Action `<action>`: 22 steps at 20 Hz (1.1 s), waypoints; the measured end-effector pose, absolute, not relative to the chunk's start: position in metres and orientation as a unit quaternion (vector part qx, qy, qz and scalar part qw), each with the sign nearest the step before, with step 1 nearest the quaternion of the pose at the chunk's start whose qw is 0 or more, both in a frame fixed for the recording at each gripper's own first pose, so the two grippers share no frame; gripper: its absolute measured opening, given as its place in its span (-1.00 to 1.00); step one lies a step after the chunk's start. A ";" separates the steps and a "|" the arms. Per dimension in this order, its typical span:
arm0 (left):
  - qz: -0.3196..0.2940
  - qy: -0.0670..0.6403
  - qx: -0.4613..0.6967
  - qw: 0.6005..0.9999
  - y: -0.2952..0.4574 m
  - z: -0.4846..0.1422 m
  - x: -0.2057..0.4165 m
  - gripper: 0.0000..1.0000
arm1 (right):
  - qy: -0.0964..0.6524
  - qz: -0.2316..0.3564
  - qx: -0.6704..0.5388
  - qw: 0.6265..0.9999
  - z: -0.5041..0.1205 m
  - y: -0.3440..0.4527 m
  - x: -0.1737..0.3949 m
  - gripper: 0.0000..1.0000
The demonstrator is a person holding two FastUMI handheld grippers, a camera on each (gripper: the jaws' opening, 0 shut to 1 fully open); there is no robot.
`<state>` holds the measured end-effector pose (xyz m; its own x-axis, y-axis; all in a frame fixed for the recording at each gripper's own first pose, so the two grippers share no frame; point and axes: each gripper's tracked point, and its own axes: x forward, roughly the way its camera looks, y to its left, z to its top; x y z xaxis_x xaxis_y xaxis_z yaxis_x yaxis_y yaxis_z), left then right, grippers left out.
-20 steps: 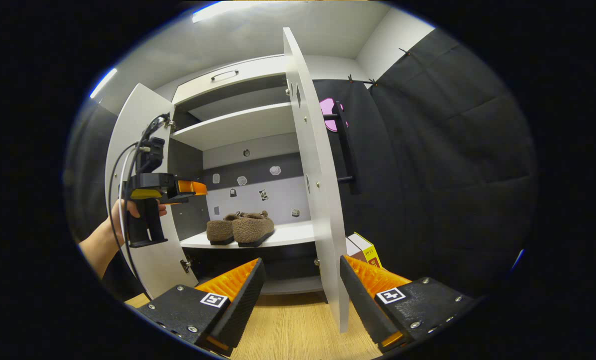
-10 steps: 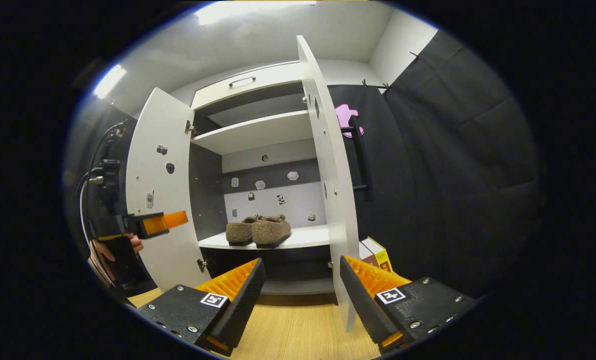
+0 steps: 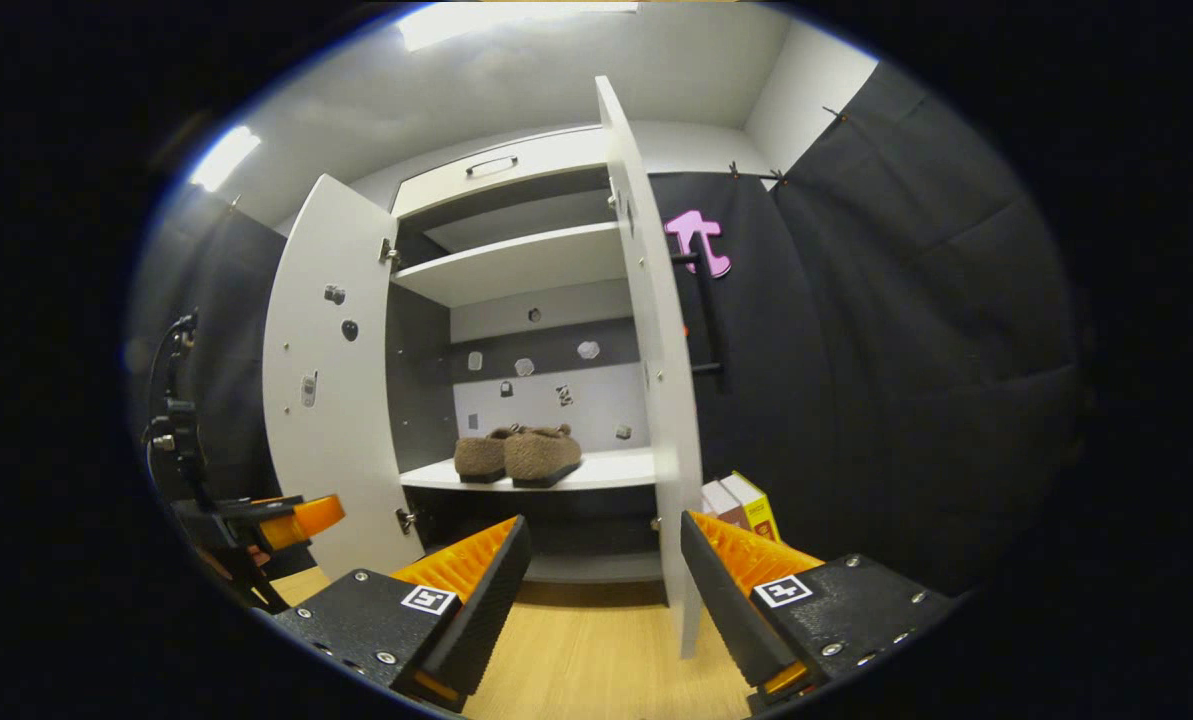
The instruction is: Grab one shoe with the right hand and put it into the shoe cabinet, grab the other shoe with the left hand and put it into the shoe cabinet; then close the right door with the right hand and the left door with the left hand.
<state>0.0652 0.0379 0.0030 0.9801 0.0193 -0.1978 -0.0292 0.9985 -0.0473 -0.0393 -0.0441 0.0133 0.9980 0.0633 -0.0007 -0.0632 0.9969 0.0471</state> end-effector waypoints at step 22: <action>-0.004 0.101 -0.018 0.995 0.046 0.019 0.031 0.94 | -0.070 -0.083 -0.068 0.992 0.137 -0.176 0.066 0.96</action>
